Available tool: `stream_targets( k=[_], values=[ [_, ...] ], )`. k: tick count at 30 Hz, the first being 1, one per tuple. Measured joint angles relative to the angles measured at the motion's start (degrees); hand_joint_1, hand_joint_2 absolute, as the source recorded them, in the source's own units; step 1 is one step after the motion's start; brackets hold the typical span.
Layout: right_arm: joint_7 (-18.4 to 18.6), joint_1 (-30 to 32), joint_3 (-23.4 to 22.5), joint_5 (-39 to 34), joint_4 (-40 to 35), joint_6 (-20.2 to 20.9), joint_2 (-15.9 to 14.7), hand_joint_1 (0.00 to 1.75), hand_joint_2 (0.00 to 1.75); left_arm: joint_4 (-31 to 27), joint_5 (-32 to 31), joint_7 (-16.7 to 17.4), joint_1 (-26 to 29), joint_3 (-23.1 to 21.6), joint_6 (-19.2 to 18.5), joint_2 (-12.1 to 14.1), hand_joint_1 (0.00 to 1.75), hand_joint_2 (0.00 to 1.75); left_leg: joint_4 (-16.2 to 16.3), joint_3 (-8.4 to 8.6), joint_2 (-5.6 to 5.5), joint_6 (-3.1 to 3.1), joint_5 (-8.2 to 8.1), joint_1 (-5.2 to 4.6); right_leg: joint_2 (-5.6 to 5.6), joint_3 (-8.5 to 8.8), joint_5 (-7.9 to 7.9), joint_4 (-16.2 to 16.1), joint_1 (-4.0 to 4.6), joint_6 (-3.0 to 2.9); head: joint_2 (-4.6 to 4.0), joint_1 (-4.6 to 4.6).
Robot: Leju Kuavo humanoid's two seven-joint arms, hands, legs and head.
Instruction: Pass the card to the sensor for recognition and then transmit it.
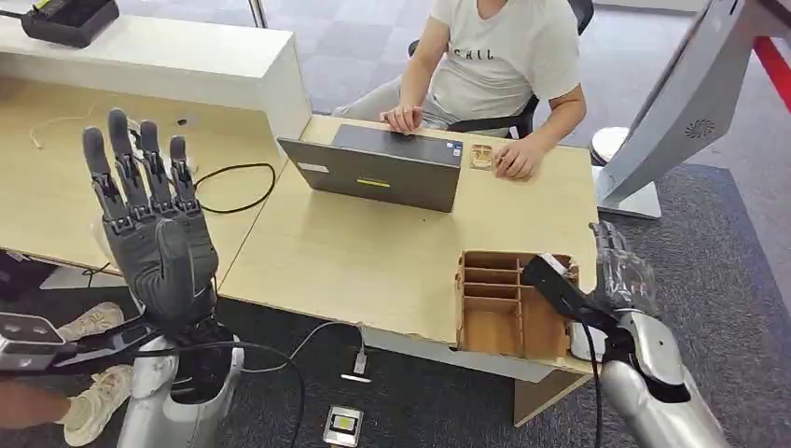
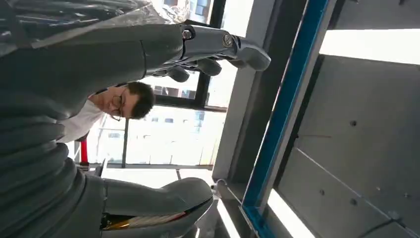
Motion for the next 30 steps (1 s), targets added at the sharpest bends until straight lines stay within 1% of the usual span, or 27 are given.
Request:
stream_targets(
  k=[7, 8, 9, 10, 11, 12, 13, 15, 20, 21, 24, 25, 30],
  values=[
    [-2.2, -1.4, 0.9, -0.8, 2.0, 0.0, 1.3, 0.02, 1.75, -0.8, -0.2, 0.0, 0.1, 0.0, 1.1, 0.0, 0.00, 1.75, 0.0, -0.01, 0.00, 0.00, 0.00, 0.01, 0.00, -0.01, 0.00, 0.0, 0.00, 0.00, 0.00, -0.02],
    [-2.3, -1.6, 1.1, -0.8, 2.4, 0.0, 1.5, 0.05, 1.75, -0.8, -0.2, 0.0, 0.1, 0.0, 1.1, 0.0, 0.00, 1.75, 0.0, -0.01, 0.00, 0.00, 0.00, 0.01, 0.00, 0.00, 0.00, 0.0, 0.00, 0.00, 0.00, -0.02],
    [-2.6, -1.8, 1.2, -1.0, 2.7, 0.0, 1.8, 0.19, 1.75, -0.8, -0.2, 0.0, 0.1, 0.0, 1.1, 0.0, 0.00, 1.75, 0.0, 0.00, 0.00, 0.00, 0.00, 0.01, 0.00, 0.00, 0.00, 0.0, 0.01, 0.00, 0.00, -0.02],
    [-2.8, -1.9, 1.4, -1.1, 3.0, 0.0, 2.1, 0.19, 1.75, -1.0, -0.3, 0.0, 0.2, 0.0, 1.1, 0.0, 0.00, 1.75, 0.0, -0.01, 0.00, 0.00, 0.00, 0.01, 0.00, 0.00, 0.00, 0.0, 0.01, 0.00, 0.00, -0.02],
    [-3.0, -2.0, 1.5, -1.3, 3.4, 0.0, 2.4, 0.59, 1.75, -1.1, -0.3, 0.0, 0.2, 0.0, 1.1, 0.0, 0.00, 1.75, 0.0, -0.01, 0.00, 0.00, 0.00, 0.01, 0.00, 0.00, 0.00, 0.0, 0.01, 0.00, 0.00, -0.02],
    [-3.3, -2.1, 1.6, -1.4, 3.8, 0.0, 2.7, 1.52, 1.75, -1.1, -0.4, 0.0, 0.2, 0.0, 1.2, 0.0, 0.00, 1.75, 0.0, -0.01, 0.00, 0.00, 0.00, 0.01, 0.00, 0.00, 0.00, 0.0, 0.01, 0.00, 0.00, -0.02],
    [-3.5, -2.2, 1.7, -1.5, 4.1, 0.0, 3.0, 1.52, 1.75, -1.1, -0.4, 0.0, 0.2, 0.0, 1.3, 0.0, 0.00, 1.75, 0.0, -0.01, 0.00, 0.00, 0.00, 0.01, 0.00, 0.00, 0.00, 0.0, 0.01, 0.00, 0.00, -0.02],
    [-3.7, -2.3, 2.1, -1.6, 4.8, 0.0, 3.6, 1.57, 1.75, -1.1, -0.4, 0.0, 0.3, 0.0, 1.3, 0.0, 0.00, 1.75, 0.0, 0.00, 0.00, 0.00, 0.00, 0.01, 0.00, -0.01, 0.00, 0.0, 0.01, 0.00, 0.00, -0.02],
    [-4.0, -2.8, 2.6, -1.8, 6.7, -0.2, 4.9, 1.55, 1.75, -1.1, -0.4, 0.0, 0.3, -0.1, 1.4, 0.0, 0.00, 1.75, 0.0, -0.01, -0.01, 0.00, 0.00, 0.01, -0.01, -0.01, 0.00, 0.0, 0.01, 0.00, 0.00, -0.02],
    [-4.1, -2.9, 2.7, -1.8, 7.2, -0.2, 5.1, 1.50, 1.75, -1.1, -0.4, 0.0, 0.3, -0.1, 1.6, 0.0, 0.00, 1.75, 0.0, -0.01, -0.01, 0.00, 0.00, 0.01, -0.01, -0.01, 0.00, 0.0, 0.00, 0.00, 0.00, -0.02],
    [-4.2, -3.0, 3.0, -2.0, 8.4, -0.3, 5.6, 1.50, 1.75, -1.1, -0.5, 0.0, 0.3, -0.1, 1.7, 0.0, 0.00, 1.75, 0.0, -0.01, -0.01, 0.00, 0.00, 0.01, -0.01, -0.01, 0.00, 0.0, 0.00, 0.00, 0.00, -0.02],
    [-4.2, -3.0, 3.1, -2.0, 8.7, -0.3, 5.7, 1.54, 1.75, -1.1, -0.6, 0.0, 0.3, -0.1, 1.8, 0.0, 0.00, 1.75, 0.0, 0.00, -0.01, 0.00, 0.00, 0.01, -0.01, 0.00, 0.00, 0.0, 0.01, 0.00, 0.00, 0.00],
    [-3.6, -4.2, 3.4, -1.4, 12.0, -0.5, 6.4, 1.54, 1.75, -1.4, -0.7, 0.0, 0.3, -0.1, 2.1, 0.0, 0.00, 1.75, 0.0, 0.03, 0.00, 0.00, 0.00, 0.01, 0.00, 0.01, 0.00, 0.0, 0.01, 0.00, 0.00, -0.02]
  ],
)
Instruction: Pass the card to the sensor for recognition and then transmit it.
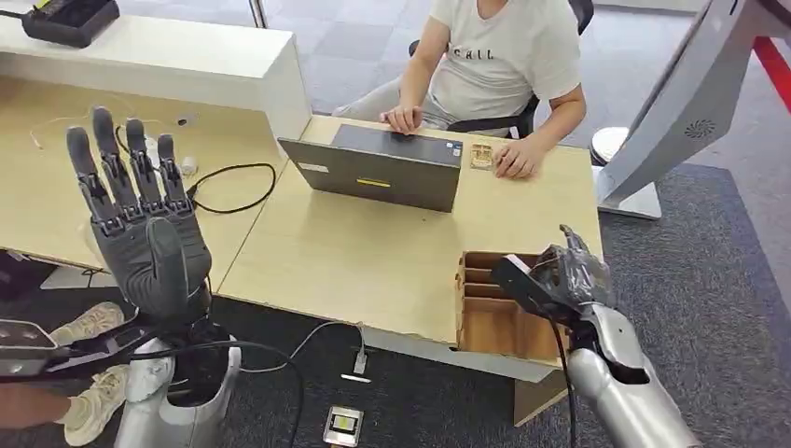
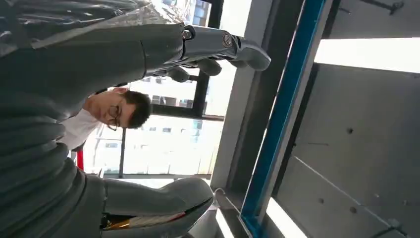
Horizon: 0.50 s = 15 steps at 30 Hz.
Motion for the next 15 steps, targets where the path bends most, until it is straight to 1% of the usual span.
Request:
stream_targets(
  k=[5, 7, 8, 9, 15],
  values=[
    [0.1, -1.2, 0.4, 0.0, 3.3, 0.0, 0.6, 1.57, 1.75, -0.2, -0.2, 0.0, 0.0, 0.0, 0.1, 0.0, 0.00, 1.75, 0.0, 0.11, 0.00, 0.00, 0.00, -0.01, 0.00, 0.09, 0.00, 0.0, 0.00, 0.00, 0.00, 0.00],
    [0.3, -1.6, 0.5, -0.2, 4.7, 0.2, 0.8, 1.68, 1.75, -0.4, -0.4, 0.0, 0.0, 0.0, 0.1, 0.0, 0.00, 1.75, 0.0, 0.19, 0.01, 0.00, 0.00, -0.01, 0.00, 0.18, 0.00, 0.0, 0.00, 0.00, 0.00, 0.02],
    [0.3, -1.7, 0.5, -0.5, 5.6, 0.2, 0.9, 1.69, 1.75, -0.5, -0.4, 0.0, 0.0, 0.0, 0.0, 0.0, 0.00, 1.75, 0.0, 0.22, 0.01, 0.00, 0.00, -0.01, -0.01, 0.23, -0.01, 0.0, 0.00, 0.01, 0.00, 0.00],
    [0.2, -1.8, 0.6, -0.6, 6.3, 0.1, 1.0, 1.75, 1.75, -0.6, -0.4, 0.0, 0.0, 0.0, -0.1, 0.0, 0.00, 1.75, 0.0, 0.27, 0.01, 0.00, 0.00, -0.01, -0.01, 0.29, -0.01, 0.0, 0.00, 0.01, 0.00, 0.02],
    [-0.7, -2.7, 0.7, -1.3, 10.1, -1.6, 1.6, 1.75, 1.75, -0.7, -0.4, 0.0, 0.0, 0.0, -1.0, 0.0, 0.00, 1.75, 0.0, 0.70, 0.04, 0.02, -0.02, -0.02, 0.00, 0.71, -0.04, -0.1, 0.00, 0.05, 0.00, 0.02]
  ],
)
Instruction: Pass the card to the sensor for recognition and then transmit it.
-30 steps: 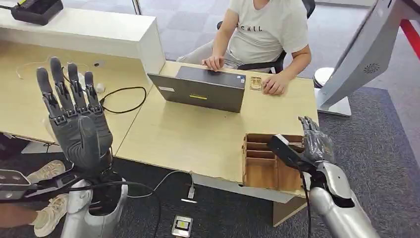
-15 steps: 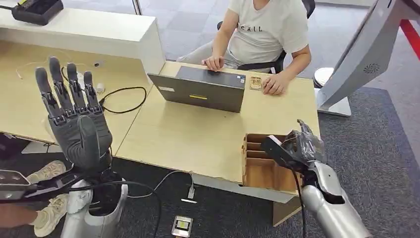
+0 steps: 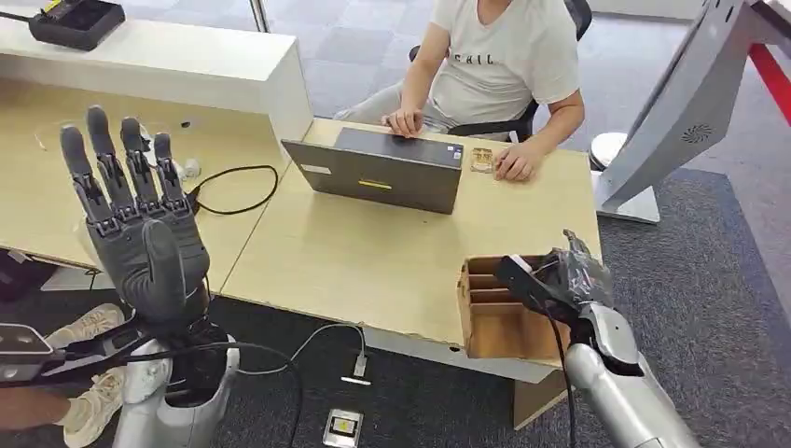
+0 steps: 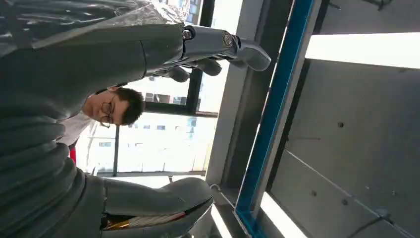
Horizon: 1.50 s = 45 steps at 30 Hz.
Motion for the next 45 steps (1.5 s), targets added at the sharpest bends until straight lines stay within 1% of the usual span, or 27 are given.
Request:
stream_targets(
  k=[5, 7, 12, 18, 26, 30, 34, 37, 41, 45],
  values=[
    [-0.7, -0.1, 0.0, 0.0, 1.0, -2.2, 0.3, 1.75, 1.75, 0.0, 0.0, 0.0, -0.1, 0.0, 0.0, 0.0, 0.00, 1.75, 0.0, 0.00, 0.00, 0.05, 0.06, -0.01, 0.00, 0.02, 0.07, 0.0, -0.01, 0.02, 0.00, -0.02],
    [-0.8, -0.1, 0.0, 0.1, 1.0, -3.9, 0.3, 1.75, 1.75, 0.0, 0.0, 0.0, -0.1, 0.0, -0.1, 0.0, 0.00, 1.75, 0.0, -0.02, 0.00, 0.06, 0.09, -0.01, 0.00, 0.01, 0.10, 0.0, -0.01, 0.01, 0.00, -0.02],
    [-0.7, 0.0, -0.1, 0.9, -0.6, -6.3, 0.1, 1.75, 1.75, 0.0, -0.4, 0.0, 0.0, 0.1, -0.8, 0.0, 0.00, 1.75, 0.0, -0.12, 0.00, 0.05, 0.13, -0.01, 0.00, -0.10, 0.16, 0.0, -0.01, -0.03, 0.00, -0.02],
    [-0.6, 0.3, -0.8, 2.1, -6.6, -8.6, -1.0, 1.75, 1.75, 0.0, -0.6, 0.0, 0.0, 0.2, -0.8, 0.0, 0.00, 1.75, 0.0, -0.27, 0.00, 0.03, 0.10, 0.00, 0.03, -0.31, 0.14, 0.0, 0.00, -0.05, 0.00, -0.02],
    [-0.2, 1.8, -2.3, 3.6, -19.3, -11.1, -2.1, 1.75, 1.75, -0.2, -1.2, 0.0, 0.0, 0.3, 0.0, 0.0, 0.00, 1.75, 0.0, -0.44, 0.00, 0.03, 0.09, 0.00, 0.02, -0.46, 0.13, 0.0, 0.00, -0.04, 0.00, -0.02],
    [-0.1, 2.2, -2.9, 4.3, -23.9, -12.2, -2.6, 1.75, 1.75, -0.4, -1.2, 0.0, 0.0, 0.3, 0.1, 0.0, 0.00, 1.75, 0.0, -0.44, 0.00, 0.03, 0.09, 0.00, 0.03, -0.46, 0.13, 0.0, 0.00, -0.04, 0.00, 0.00],
    [-0.1, 2.9, -3.1, 4.5, -27.7, -12.5, -3.0, 1.75, 1.75, -0.4, -1.1, 0.0, 0.0, 0.3, -0.1, -0.1, 0.00, 1.75, 0.0, -0.47, -0.01, 0.03, 0.09, 0.00, 0.02, -0.47, 0.13, 0.0, 0.00, -0.04, 0.00, 0.00],
    [-0.4, 2.8, -3.4, 4.3, -29.9, -11.9, -3.0, 1.75, 1.75, -0.4, -0.6, 0.0, -0.1, 0.3, -0.8, -0.2, 0.00, 1.75, 0.0, -0.48, 0.00, 0.03, 0.09, 0.00, 0.03, -0.48, 0.13, 0.0, 0.00, -0.04, 0.00, 0.00],
    [-2.1, 1.4, -3.3, 2.8, -29.5, -10.6, -2.6, 1.75, 1.75, -0.2, -0.1, 0.0, -0.5, 0.3, -1.9, -0.6, 0.00, 1.75, 0.0, -0.57, 0.00, 0.03, 0.10, 0.01, 0.02, -0.52, 0.14, 0.0, 0.00, -0.04, 0.00, -0.02],
    [-4.0, -2.8, -2.7, 2.1, -26.4, -8.8, -1.1, 1.75, 1.75, 0.4, 0.2, 0.0, -1.3, 0.3, -3.9, -1.3, 0.00, 1.75, 0.0, -0.59, 0.00, 0.03, 0.11, 0.01, 0.02, -0.55, 0.15, 0.0, 0.00, -0.05, 0.00, 0.00]
  ],
)
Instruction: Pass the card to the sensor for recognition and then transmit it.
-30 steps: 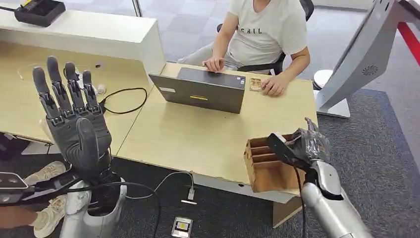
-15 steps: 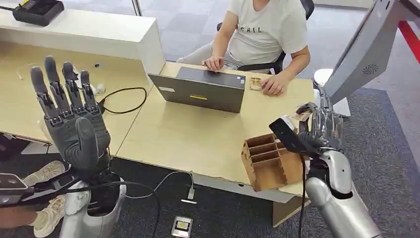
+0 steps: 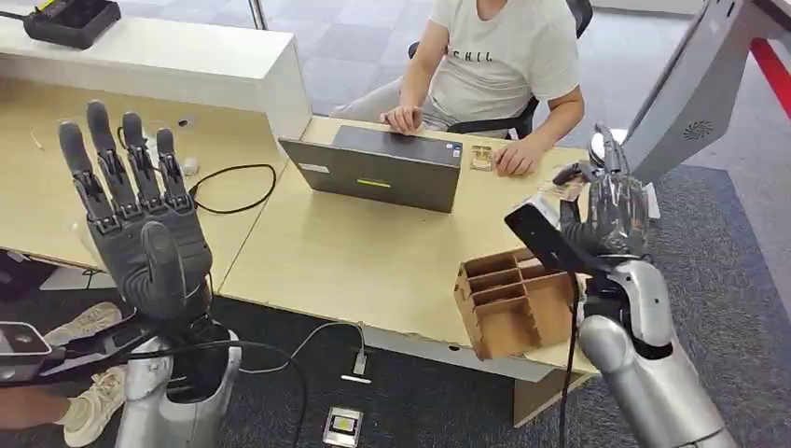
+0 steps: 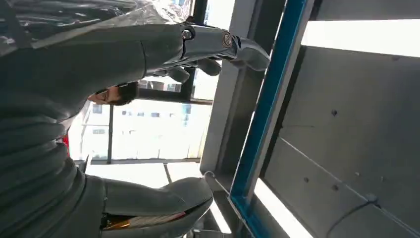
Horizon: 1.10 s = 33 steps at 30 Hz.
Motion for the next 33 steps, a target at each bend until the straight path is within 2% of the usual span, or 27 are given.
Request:
stream_targets(
  k=[6, 14, 24, 33],
  values=[
    [-1.4, -7.1, 2.1, 2.0, 9.9, 3.1, 3.7, 1.75, 1.75, 1.7, 0.8, 0.0, -1.4, -0.1, -2.8, -1.5, 0.00, 1.75, 0.0, -0.03, -0.03, 0.00, 0.01, 0.00, -0.01, -0.04, 0.00, 0.0, 0.00, 0.00, 0.00, -0.02],
    [-1.6, -11.8, 4.9, 3.3, 21.4, 3.1, 8.4, 1.75, 1.75, 3.7, 1.4, 0.1, -2.2, -0.2, -4.1, -2.8, 0.00, 1.75, 0.0, -0.15, -0.03, 0.00, 0.00, 0.01, -0.01, -0.20, 0.00, 0.0, 0.01, 0.00, 0.00, 0.00],
    [-1.5, -15.2, 6.4, 3.3, 30.8, 2.3, 11.4, 1.75, 1.75, 5.5, 1.9, 0.1, -2.9, -0.1, -5.3, -3.1, 0.00, 1.75, 0.0, -0.16, -0.03, 0.00, 0.00, 0.00, -0.01, -0.21, 0.00, 0.0, 0.01, 0.00, 0.00, -0.02],
    [-2.1, -16.0, 7.3, 3.1, 35.5, 2.2, 12.8, 1.75, 1.75, 5.9, 2.0, 0.1, -3.1, 0.2, -5.4, -3.2, 0.00, 1.75, 0.0, -0.17, -0.03, 0.00, 0.00, 0.00, 0.00, -0.21, 0.00, 0.0, 0.01, 0.00, 0.00, -0.02]
  ],
)
